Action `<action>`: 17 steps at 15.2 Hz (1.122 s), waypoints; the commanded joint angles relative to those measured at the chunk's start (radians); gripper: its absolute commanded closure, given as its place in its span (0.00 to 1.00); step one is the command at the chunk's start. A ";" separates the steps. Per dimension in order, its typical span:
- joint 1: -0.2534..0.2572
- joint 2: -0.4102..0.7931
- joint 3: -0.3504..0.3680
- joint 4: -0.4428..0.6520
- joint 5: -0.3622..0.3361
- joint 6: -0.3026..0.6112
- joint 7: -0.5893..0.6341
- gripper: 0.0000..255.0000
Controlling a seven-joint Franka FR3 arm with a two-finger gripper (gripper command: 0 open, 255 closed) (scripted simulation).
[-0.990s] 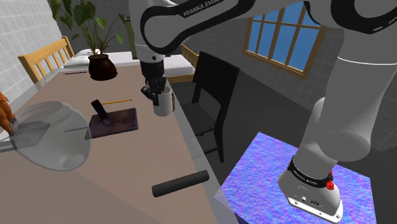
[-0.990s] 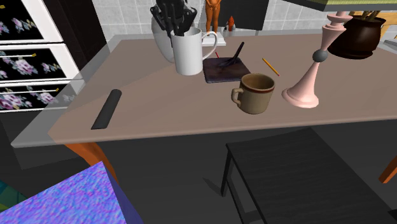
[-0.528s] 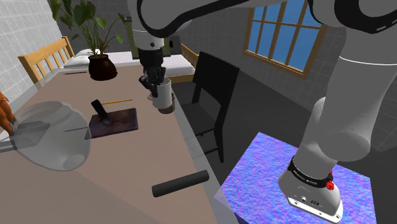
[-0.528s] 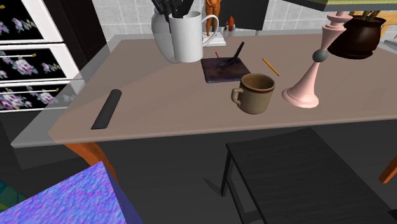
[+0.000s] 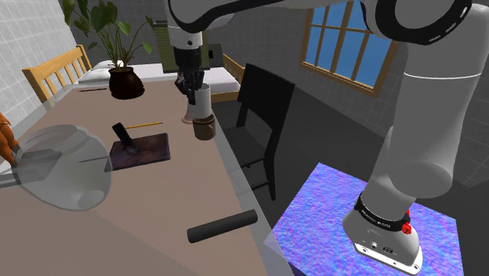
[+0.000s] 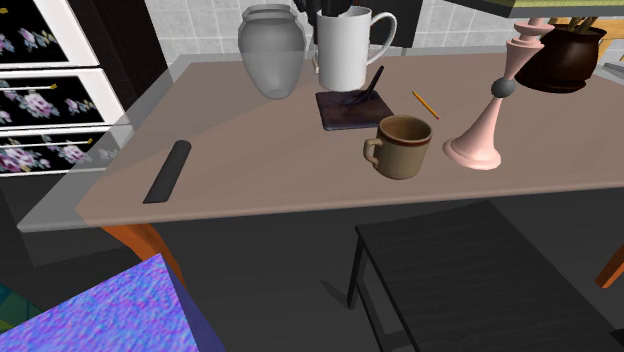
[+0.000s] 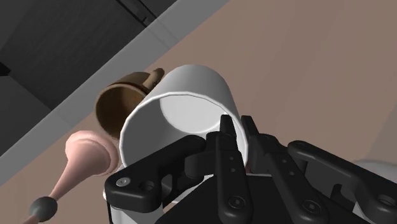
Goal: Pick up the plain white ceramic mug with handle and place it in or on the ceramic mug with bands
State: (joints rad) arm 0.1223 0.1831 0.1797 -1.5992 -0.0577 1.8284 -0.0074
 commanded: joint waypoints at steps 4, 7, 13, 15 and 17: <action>-0.041 0.134 -0.032 0.210 -0.009 -0.075 -0.081 1.00; -0.065 0.233 -0.048 0.368 -0.014 -0.133 -0.128 1.00; -0.086 0.317 -0.060 0.455 -0.016 -0.134 -0.165 1.00; -0.088 0.311 -0.060 0.418 -0.016 -0.104 -0.165 1.00; -0.090 0.307 -0.060 0.384 -0.015 -0.074 -0.164 1.00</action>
State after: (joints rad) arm 0.0331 0.4941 0.1198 -1.1962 -0.0732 1.7388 -0.1720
